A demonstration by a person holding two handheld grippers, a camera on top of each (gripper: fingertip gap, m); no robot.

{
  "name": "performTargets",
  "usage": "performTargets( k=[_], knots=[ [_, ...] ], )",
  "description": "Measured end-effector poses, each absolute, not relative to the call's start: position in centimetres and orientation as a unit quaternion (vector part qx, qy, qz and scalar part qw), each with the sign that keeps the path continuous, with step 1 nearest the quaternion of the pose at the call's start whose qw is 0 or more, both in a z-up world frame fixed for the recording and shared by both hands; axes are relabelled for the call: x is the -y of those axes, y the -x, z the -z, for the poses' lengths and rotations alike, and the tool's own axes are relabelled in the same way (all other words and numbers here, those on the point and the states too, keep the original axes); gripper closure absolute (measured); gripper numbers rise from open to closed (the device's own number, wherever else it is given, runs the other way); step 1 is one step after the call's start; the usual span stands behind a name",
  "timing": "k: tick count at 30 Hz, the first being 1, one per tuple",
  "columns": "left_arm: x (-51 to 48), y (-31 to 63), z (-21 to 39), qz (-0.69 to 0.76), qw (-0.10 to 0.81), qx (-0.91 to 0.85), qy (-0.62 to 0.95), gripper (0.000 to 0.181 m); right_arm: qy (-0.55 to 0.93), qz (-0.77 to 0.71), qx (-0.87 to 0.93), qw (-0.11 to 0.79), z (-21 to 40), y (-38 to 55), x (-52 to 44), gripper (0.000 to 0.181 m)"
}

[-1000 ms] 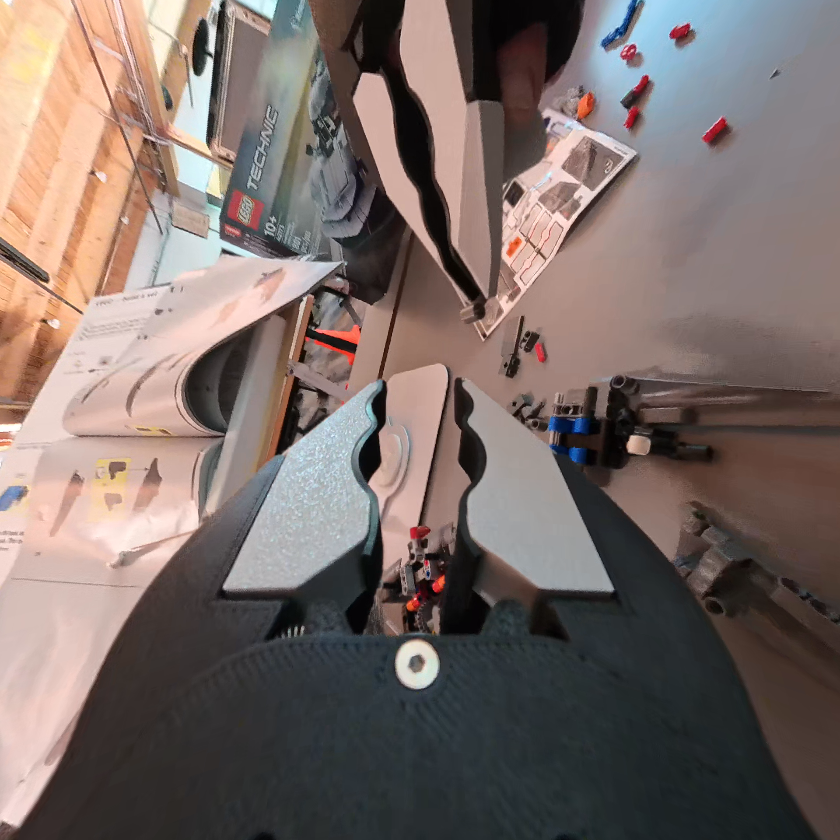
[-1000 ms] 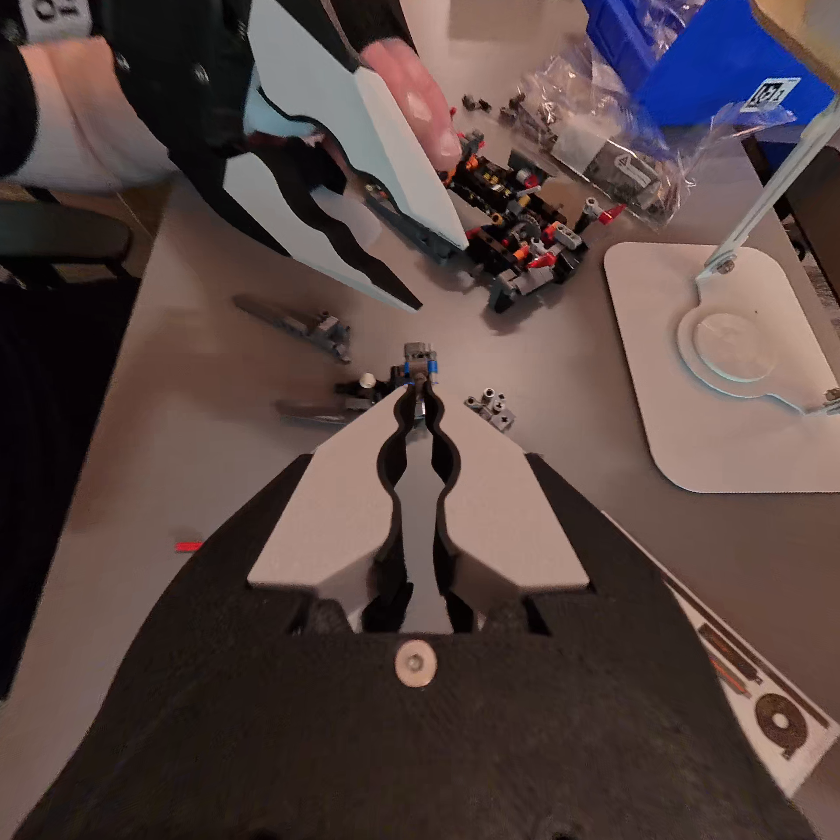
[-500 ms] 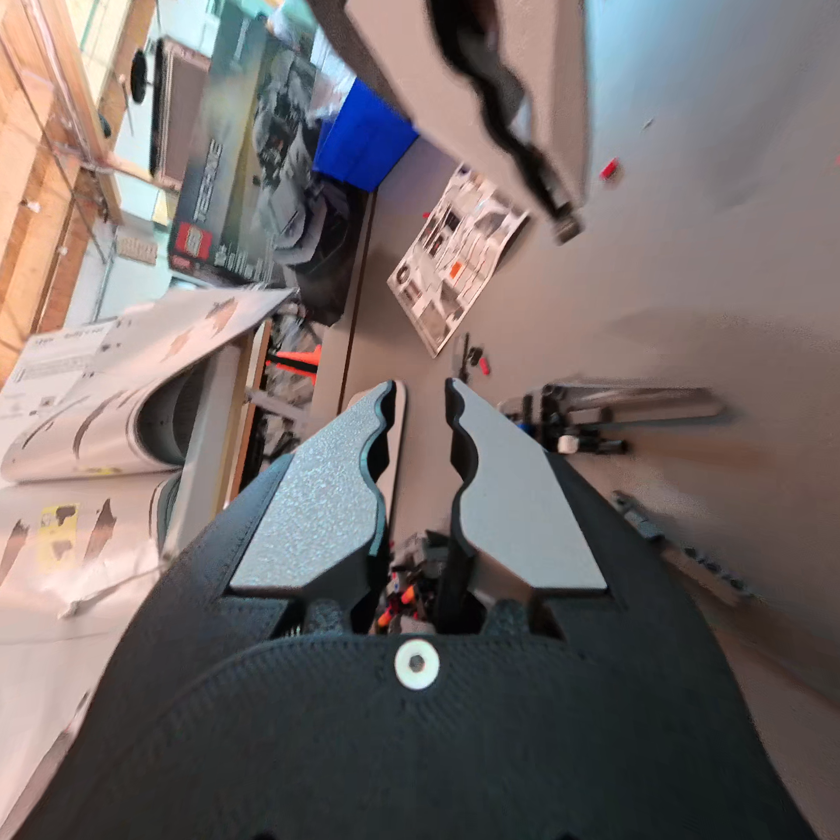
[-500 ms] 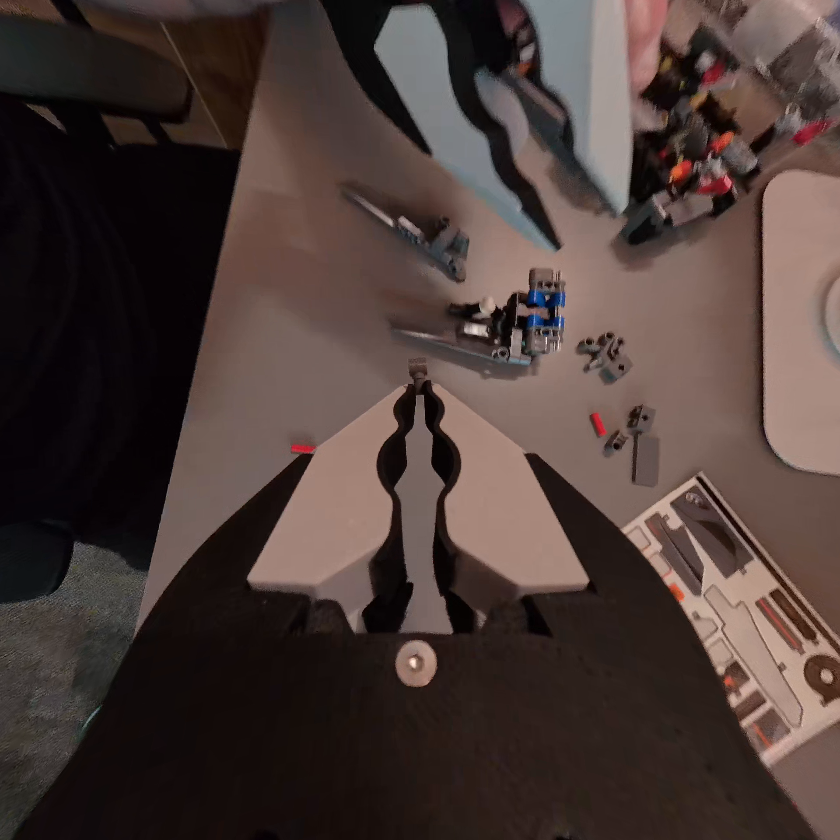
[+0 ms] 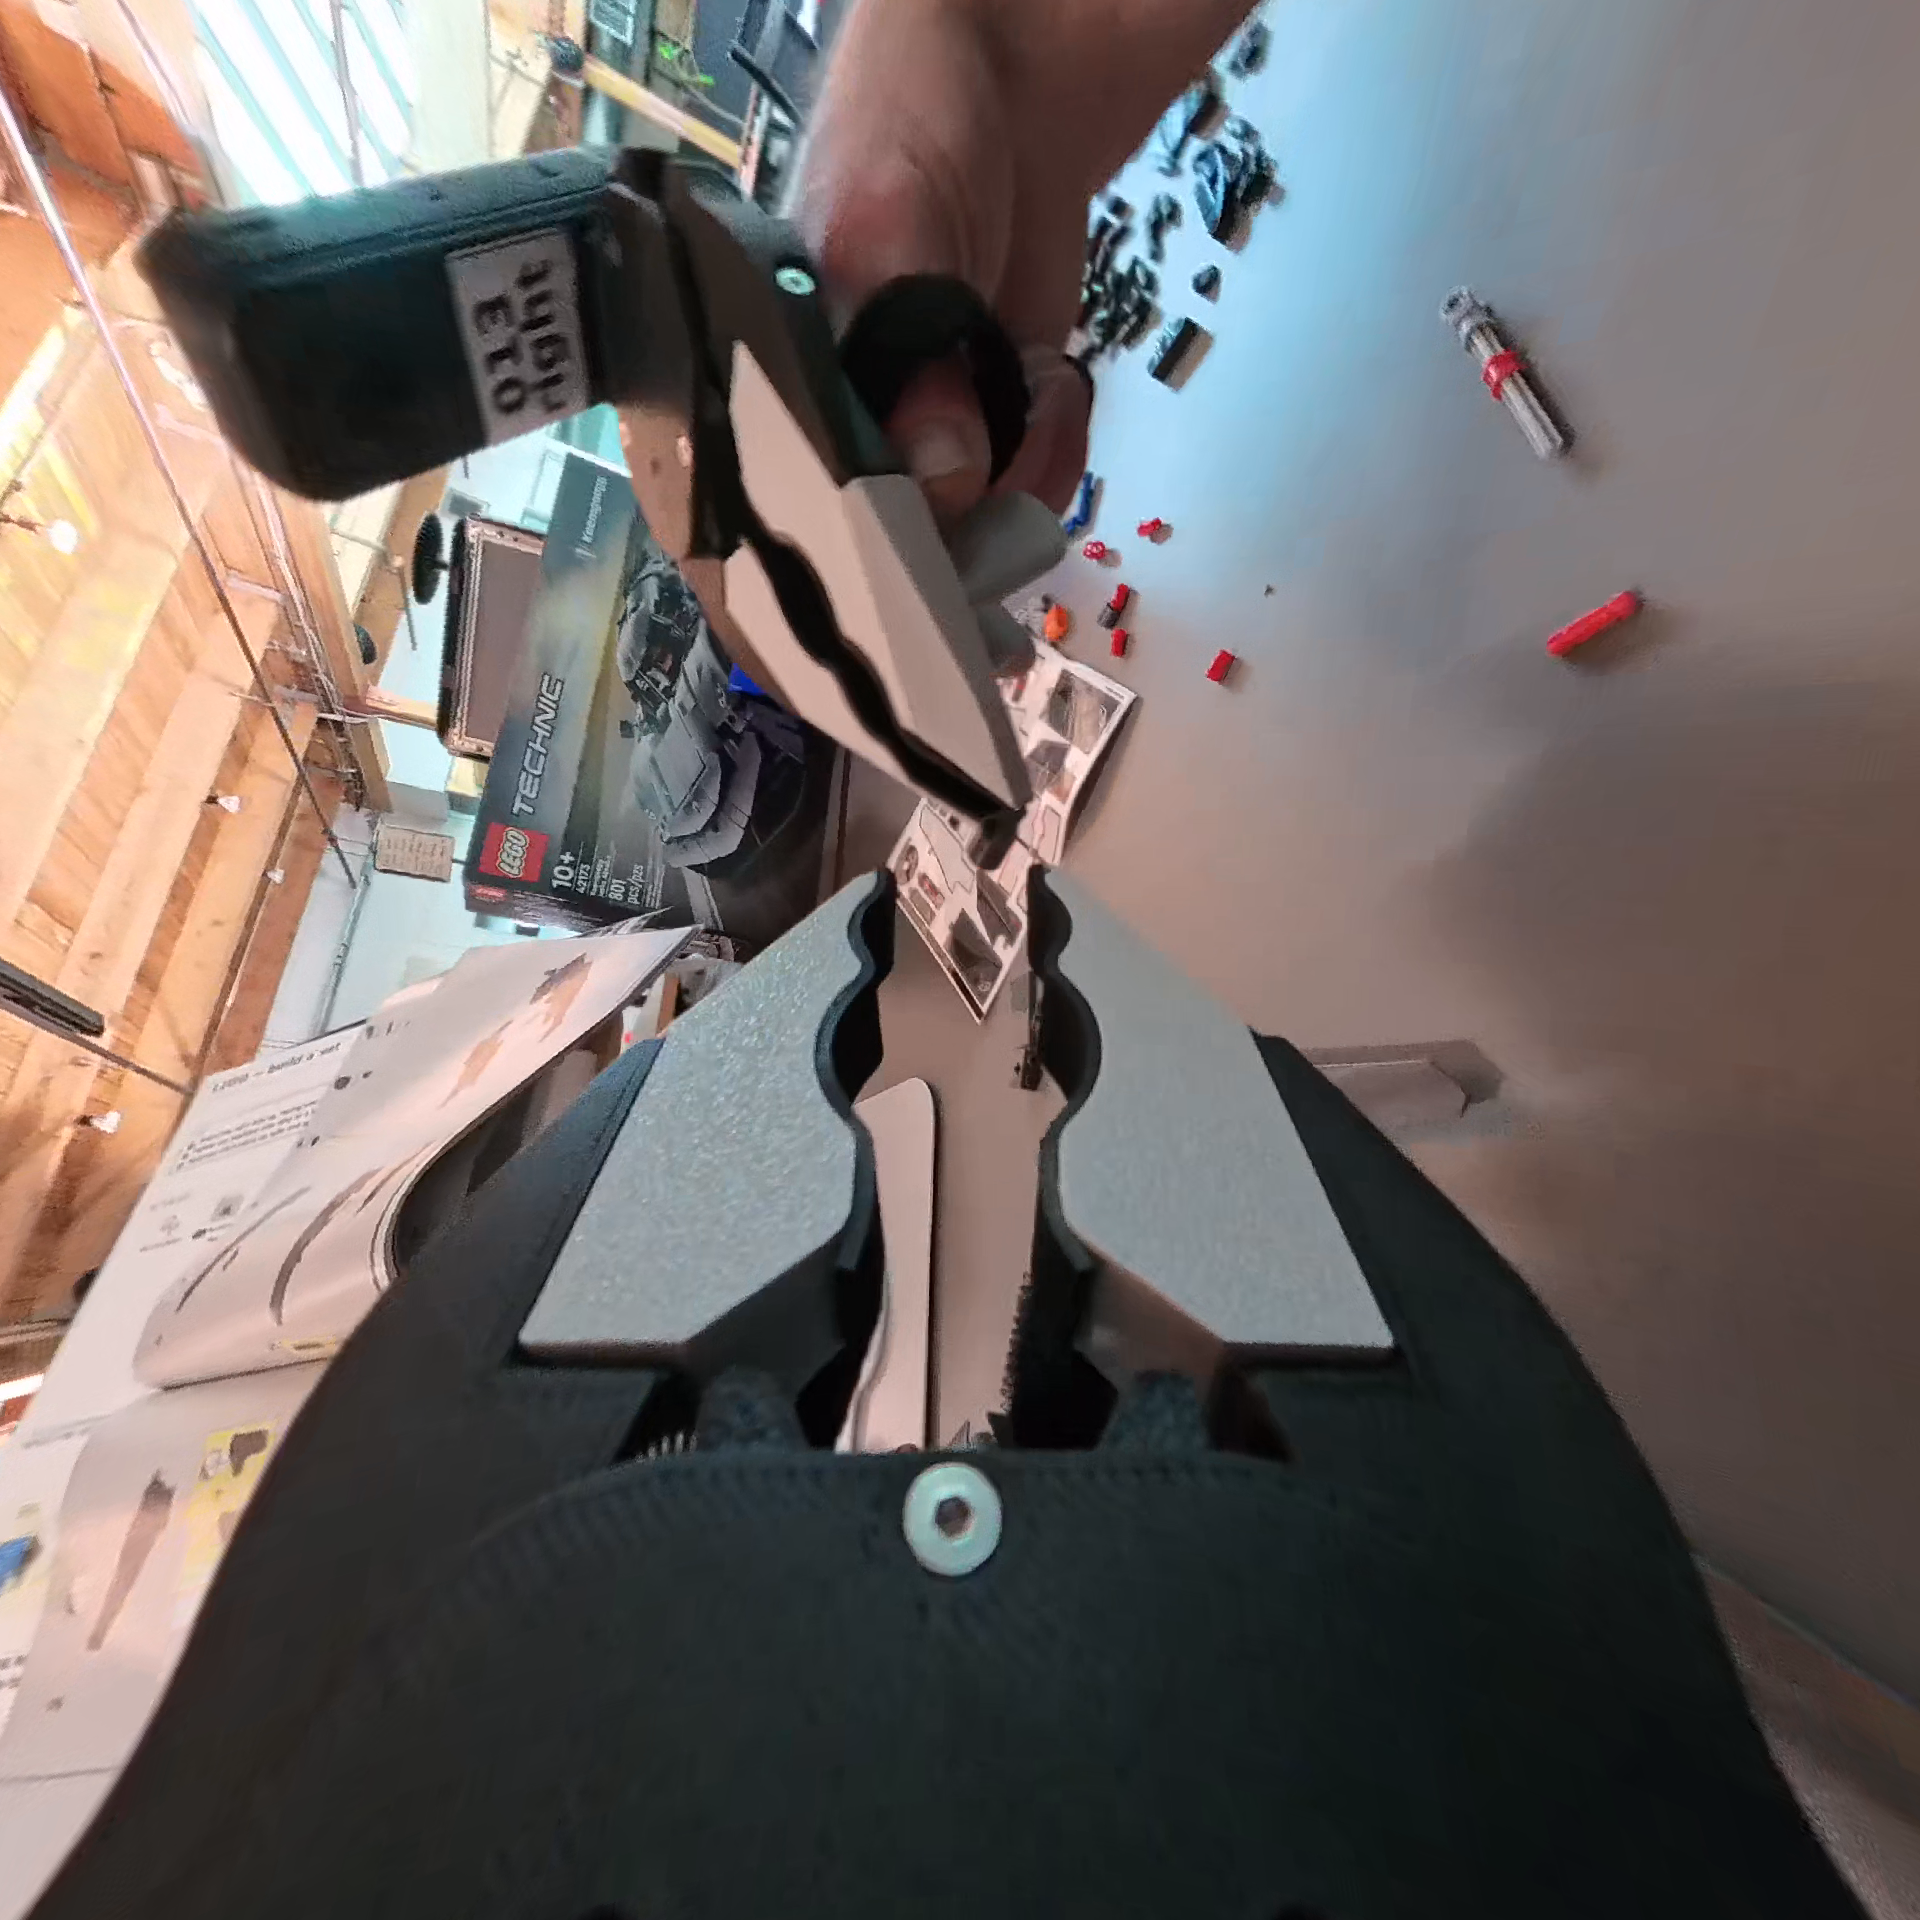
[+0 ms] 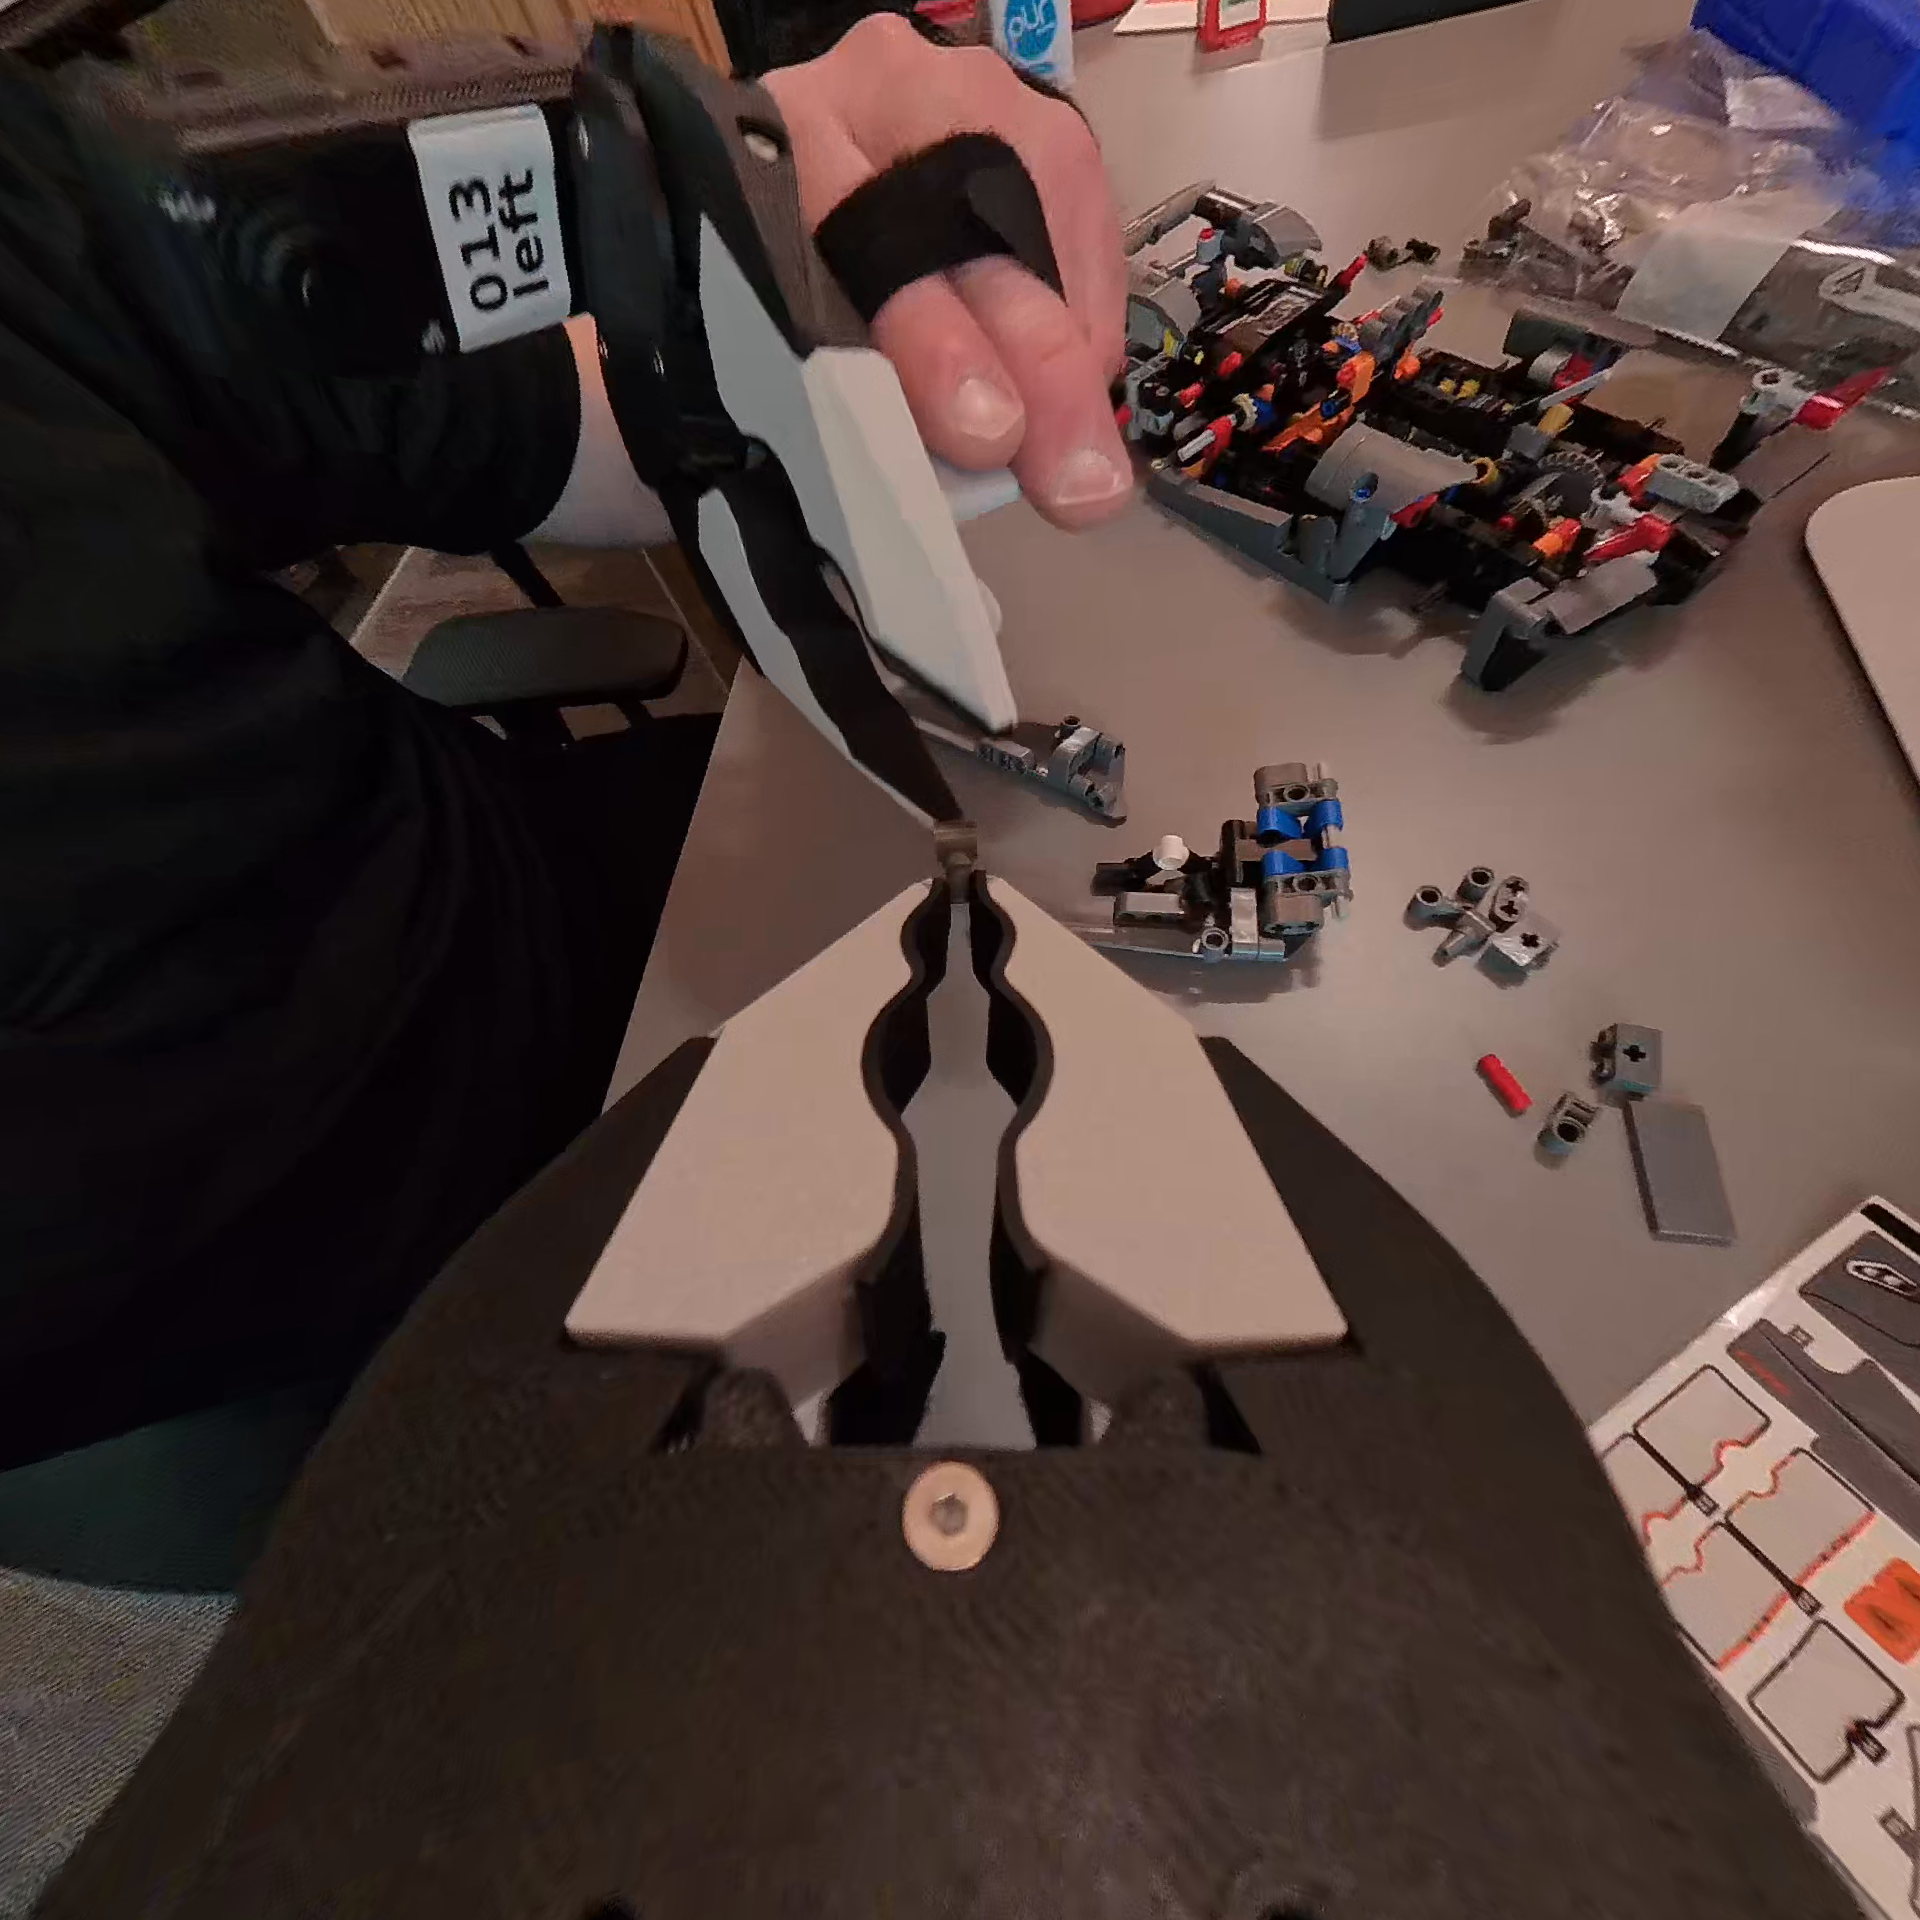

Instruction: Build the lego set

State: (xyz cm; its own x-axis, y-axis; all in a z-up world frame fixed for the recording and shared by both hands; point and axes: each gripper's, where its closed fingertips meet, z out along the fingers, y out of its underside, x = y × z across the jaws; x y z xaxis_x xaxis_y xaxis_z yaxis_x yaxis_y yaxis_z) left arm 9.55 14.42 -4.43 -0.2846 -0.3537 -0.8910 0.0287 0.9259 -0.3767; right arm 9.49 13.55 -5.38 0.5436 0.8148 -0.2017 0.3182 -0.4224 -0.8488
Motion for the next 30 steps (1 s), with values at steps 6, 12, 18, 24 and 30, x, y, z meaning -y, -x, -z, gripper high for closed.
performTargets(
  k=[6,12,18,24,30],
  knots=[
    [-14.0,-9.9,5.2,0.143,0.599,-0.784,0.08,0.175,0.783,-0.334,0.361,0.381,5.5,-8.9,-14.0,0.18],
    [-15.9,-9.6,2.1,0.167,0.632,-0.746,0.126,0.177,0.762,-0.329,0.336,0.446,2.5,-8.7,-15.8,0.179],
    [-18.0,-8.5,-4.5,0.42,0.597,-0.616,0.295,0.178,0.734,-0.146,0.315,0.583,-2.0,-9.7,-18.2,0.155],
    [-18.4,-8.3,-7.5,0.626,0.498,-0.466,0.378,0.177,0.678,0.059,0.286,0.674,-3.8,-7.3,-17.5,0.152],
    [-16.6,-8.6,-9.2,0.732,0.407,-0.388,0.385,0.177,0.613,0.151,0.203,0.749,-7.0,-7.3,-16.5,0.155]
  ],
)
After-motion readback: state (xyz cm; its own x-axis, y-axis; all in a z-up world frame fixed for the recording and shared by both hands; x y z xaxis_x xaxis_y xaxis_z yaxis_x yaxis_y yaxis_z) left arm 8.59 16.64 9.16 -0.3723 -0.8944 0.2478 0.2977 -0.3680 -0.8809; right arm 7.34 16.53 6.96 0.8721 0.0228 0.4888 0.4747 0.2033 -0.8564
